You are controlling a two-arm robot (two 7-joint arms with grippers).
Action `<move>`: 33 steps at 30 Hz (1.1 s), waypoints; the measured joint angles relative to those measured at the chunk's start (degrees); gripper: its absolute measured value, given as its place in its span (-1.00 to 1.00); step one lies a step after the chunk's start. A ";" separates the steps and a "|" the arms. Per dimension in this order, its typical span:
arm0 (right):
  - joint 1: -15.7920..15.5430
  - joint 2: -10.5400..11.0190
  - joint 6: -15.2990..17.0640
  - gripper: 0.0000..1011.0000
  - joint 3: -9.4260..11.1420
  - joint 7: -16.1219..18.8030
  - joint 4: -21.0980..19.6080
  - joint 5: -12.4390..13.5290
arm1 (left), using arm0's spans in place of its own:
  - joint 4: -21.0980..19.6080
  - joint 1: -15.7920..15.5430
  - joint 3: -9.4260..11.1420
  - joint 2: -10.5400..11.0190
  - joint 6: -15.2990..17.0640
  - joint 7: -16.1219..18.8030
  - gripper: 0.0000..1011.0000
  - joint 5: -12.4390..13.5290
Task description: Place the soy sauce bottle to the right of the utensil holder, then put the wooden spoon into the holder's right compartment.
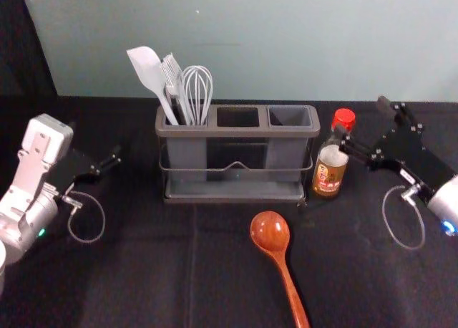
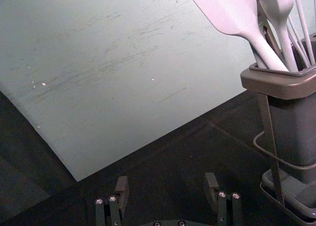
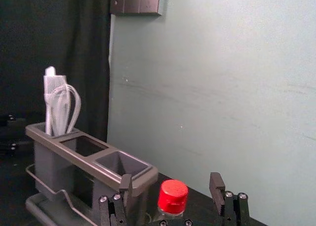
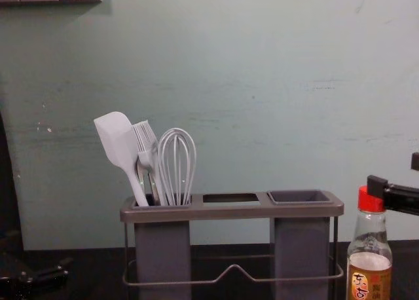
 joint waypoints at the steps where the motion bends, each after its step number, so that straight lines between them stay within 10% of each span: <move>1: -1.31 0.23 0.00 0.98 0.52 -0.39 -1.74 -0.43 | 0.00 0.00 0.00 0.00 0.00 0.00 0.99 0.00; 16: -8.92 1.76 4.21 0.98 0.39 0.30 -13.59 -3.94 | 0.00 0.00 0.00 0.00 0.00 0.00 0.99 0.00; 33: -8.37 3.94 27.65 0.98 -4.40 -0.27 -21.42 -5.11 | 0.00 0.00 0.00 0.00 0.00 0.00 0.99 0.00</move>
